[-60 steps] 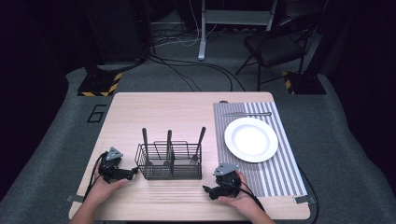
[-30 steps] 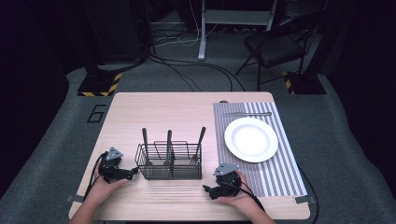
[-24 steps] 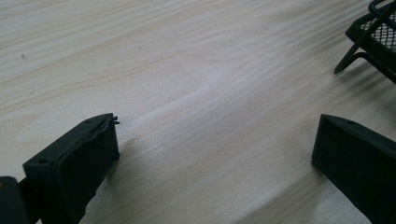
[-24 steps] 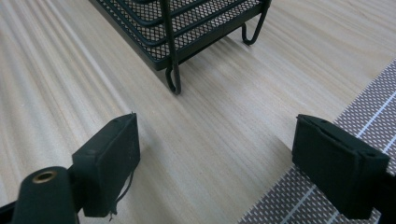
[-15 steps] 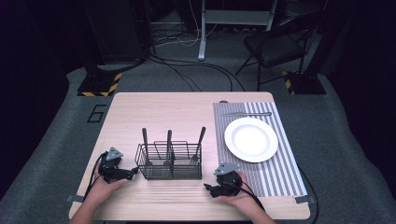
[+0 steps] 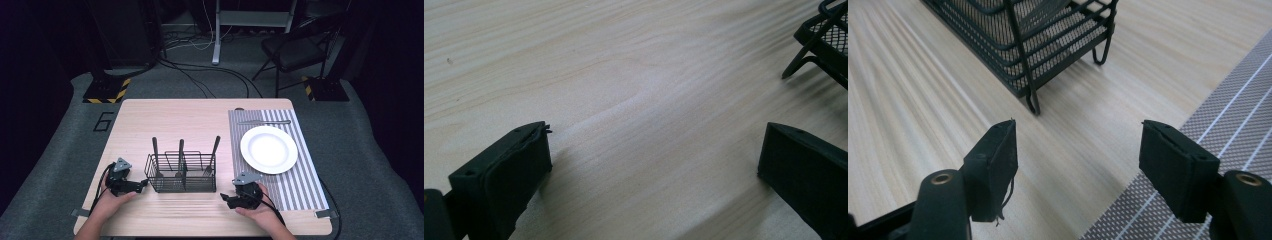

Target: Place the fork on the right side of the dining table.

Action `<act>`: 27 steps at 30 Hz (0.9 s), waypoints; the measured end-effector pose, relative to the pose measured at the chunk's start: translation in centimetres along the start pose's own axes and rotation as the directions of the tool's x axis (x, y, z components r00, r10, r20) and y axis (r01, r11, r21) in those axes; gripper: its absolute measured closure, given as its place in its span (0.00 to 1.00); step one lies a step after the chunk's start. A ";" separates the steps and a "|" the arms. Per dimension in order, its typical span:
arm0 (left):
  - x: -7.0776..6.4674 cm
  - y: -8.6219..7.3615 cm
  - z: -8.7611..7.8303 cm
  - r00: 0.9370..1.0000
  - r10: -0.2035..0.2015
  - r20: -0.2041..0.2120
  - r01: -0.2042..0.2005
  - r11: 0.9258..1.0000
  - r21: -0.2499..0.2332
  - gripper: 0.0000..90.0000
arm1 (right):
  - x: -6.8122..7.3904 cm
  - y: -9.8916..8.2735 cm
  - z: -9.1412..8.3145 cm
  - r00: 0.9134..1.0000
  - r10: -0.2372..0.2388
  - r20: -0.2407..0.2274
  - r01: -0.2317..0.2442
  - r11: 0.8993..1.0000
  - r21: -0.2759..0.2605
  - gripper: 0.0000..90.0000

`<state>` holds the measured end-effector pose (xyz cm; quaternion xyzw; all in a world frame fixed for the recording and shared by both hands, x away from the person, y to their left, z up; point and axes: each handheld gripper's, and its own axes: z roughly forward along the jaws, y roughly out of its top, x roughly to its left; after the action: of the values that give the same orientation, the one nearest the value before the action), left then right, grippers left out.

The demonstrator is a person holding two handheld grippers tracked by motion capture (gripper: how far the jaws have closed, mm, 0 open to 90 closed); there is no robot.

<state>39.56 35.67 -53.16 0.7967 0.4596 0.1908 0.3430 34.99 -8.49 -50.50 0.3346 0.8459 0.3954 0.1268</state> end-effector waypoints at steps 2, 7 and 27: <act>0.0 0.0 0.0 1.000 -0.001 0.000 0.001 1.000 0.001 0.00 | 0.0 0.1 -0.2 1.000 -0.001 0.001 0.001 1.000 -0.004 0.35; 0.0 0.0 0.0 1.000 -0.003 0.001 0.003 1.000 0.002 0.00 | 0.1 0.5 -0.9 1.000 0.008 0.001 -0.008 1.000 -0.019 0.36; 0.0 0.0 0.0 1.000 0.000 0.001 0.000 1.000 0.001 0.00 | -0.2 3.0 -4.2 0.999 0.040 -0.021 -0.041 0.998 -0.057 0.38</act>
<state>39.56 35.67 -53.15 0.7971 0.4594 0.1902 0.3428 34.54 -9.68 -45.46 0.3439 0.8285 0.4255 0.1198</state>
